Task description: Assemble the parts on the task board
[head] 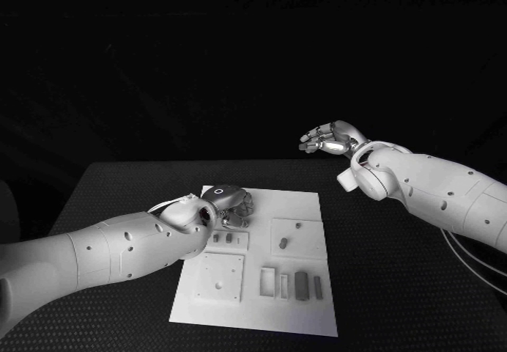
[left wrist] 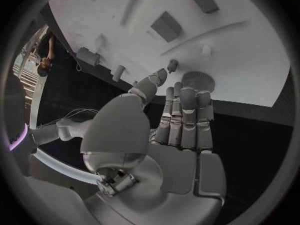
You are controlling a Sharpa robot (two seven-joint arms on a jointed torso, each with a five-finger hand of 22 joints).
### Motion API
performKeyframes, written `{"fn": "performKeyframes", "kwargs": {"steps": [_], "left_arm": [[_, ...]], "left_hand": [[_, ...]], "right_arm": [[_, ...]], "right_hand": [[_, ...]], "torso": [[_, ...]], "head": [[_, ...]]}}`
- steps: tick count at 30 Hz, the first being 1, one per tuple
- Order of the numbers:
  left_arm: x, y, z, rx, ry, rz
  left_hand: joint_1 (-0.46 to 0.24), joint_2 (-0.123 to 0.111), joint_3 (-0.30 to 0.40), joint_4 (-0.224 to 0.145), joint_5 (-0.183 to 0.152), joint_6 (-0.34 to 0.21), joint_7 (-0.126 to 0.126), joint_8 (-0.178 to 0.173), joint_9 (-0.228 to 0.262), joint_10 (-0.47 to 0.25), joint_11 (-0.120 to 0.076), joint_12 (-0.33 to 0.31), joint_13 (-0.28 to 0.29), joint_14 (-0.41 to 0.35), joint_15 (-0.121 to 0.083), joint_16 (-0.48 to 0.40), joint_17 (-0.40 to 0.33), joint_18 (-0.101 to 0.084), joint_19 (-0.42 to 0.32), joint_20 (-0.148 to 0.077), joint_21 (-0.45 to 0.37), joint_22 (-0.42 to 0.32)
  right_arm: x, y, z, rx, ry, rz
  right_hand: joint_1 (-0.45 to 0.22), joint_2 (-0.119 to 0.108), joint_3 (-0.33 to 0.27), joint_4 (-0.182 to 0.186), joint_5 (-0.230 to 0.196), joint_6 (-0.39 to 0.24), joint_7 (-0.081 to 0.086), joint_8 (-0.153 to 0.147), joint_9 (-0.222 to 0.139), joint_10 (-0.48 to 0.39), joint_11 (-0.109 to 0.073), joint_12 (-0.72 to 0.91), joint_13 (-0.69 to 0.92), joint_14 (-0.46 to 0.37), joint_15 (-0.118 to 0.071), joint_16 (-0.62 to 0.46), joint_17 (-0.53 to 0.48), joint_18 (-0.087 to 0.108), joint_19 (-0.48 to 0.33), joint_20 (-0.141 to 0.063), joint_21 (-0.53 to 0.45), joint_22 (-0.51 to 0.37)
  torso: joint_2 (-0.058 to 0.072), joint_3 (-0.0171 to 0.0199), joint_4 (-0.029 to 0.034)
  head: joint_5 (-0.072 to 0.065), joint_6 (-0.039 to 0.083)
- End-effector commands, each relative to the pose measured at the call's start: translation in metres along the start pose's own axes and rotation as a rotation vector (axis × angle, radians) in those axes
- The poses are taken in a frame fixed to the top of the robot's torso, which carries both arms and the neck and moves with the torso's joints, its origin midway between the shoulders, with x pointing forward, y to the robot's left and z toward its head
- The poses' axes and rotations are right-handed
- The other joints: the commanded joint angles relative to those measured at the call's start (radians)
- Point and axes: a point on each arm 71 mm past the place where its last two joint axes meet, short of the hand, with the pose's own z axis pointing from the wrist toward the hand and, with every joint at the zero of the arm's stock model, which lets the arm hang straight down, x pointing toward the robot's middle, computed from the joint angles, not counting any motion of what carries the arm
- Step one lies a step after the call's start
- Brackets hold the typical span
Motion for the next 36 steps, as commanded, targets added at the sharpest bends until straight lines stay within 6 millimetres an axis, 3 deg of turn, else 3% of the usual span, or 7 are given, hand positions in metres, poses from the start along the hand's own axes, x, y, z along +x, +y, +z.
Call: {"fn": "performKeyframes", "kwargs": {"steps": [1,4,14,36], "left_arm": [[0.004,-0.001,0.001,0.016,0.023,0.023],[0.007,-0.001,0.002,0.009,0.039,0.024],[0.012,-0.002,0.002,0.009,0.067,0.022],[0.019,0.0,0.005,-0.004,0.105,0.027]], "left_hand": [[-0.014,0.001,-0.007,0.003,-0.008,-0.004,0.003,-0.003,-0.003,0.004,0.002,-0.008,-0.002,0.005,0.003,0.006,0.001,0.008,0.007,-0.061,0.006,0.004],[-0.022,0.003,-0.009,0.004,-0.023,-0.003,0.005,-0.003,-0.005,0.007,0.003,-0.013,-0.003,0.005,0.003,0.011,0.001,0.01,0.008,-0.06,0.007,0.006],[-0.026,0.02,-0.005,0.003,-0.022,0.015,0.003,0.007,-0.006,0.033,0.0,-0.015,0.0,0.017,0.0,0.039,0.008,0.016,0.018,-0.062,0.014,0.016],[-0.018,0.059,0.012,0.004,-0.014,0.036,0.012,0.015,-0.013,0.069,-0.003,-0.017,0.006,0.027,-0.003,0.075,0.012,0.02,0.029,-0.064,0.024,0.029]], "right_arm": [[0.002,0.001,0.0,-0.007,0.016,0.006],[0.002,0.001,0.0,-0.008,0.016,0.006],[0.003,0.002,0.0,-0.01,0.018,0.007],[0.003,0.002,0.0,-0.012,0.021,0.008]], "right_hand": [[-0.008,0.004,-0.002,0.006,0.007,-0.005,0.001,0.004,-0.002,0.007,0.001,-0.007,0.0,-0.008,-0.001,-0.004,-0.002,-0.008,-0.004,0.001,-0.006,0.001],[-0.008,0.004,-0.002,0.006,0.007,-0.005,0.001,0.004,-0.002,0.007,0.001,-0.007,0.0,-0.008,-0.001,-0.004,-0.002,-0.008,-0.004,0.001,-0.006,0.001],[-0.008,0.004,-0.002,0.006,0.007,-0.005,0.001,0.004,-0.002,0.007,0.001,-0.008,0.0,-0.008,-0.001,-0.004,-0.002,-0.007,-0.004,0.001,-0.007,0.002],[-0.008,0.005,-0.002,0.005,0.007,-0.005,0.001,0.005,-0.003,0.008,0.001,-0.008,0.0,-0.008,-0.001,-0.004,-0.003,-0.007,-0.004,0.001,-0.008,0.003]], "torso": [[0.0,0.0007,-0.0012],[0.0,0.0003,-0.0014],[-0.002,0.0,0.0012],[0.0,0.0008,-0.0008]], "head": [[0.001,-0.001],[0.0,-0.003],[-0.001,-0.006],[-0.002,-0.008]]}}
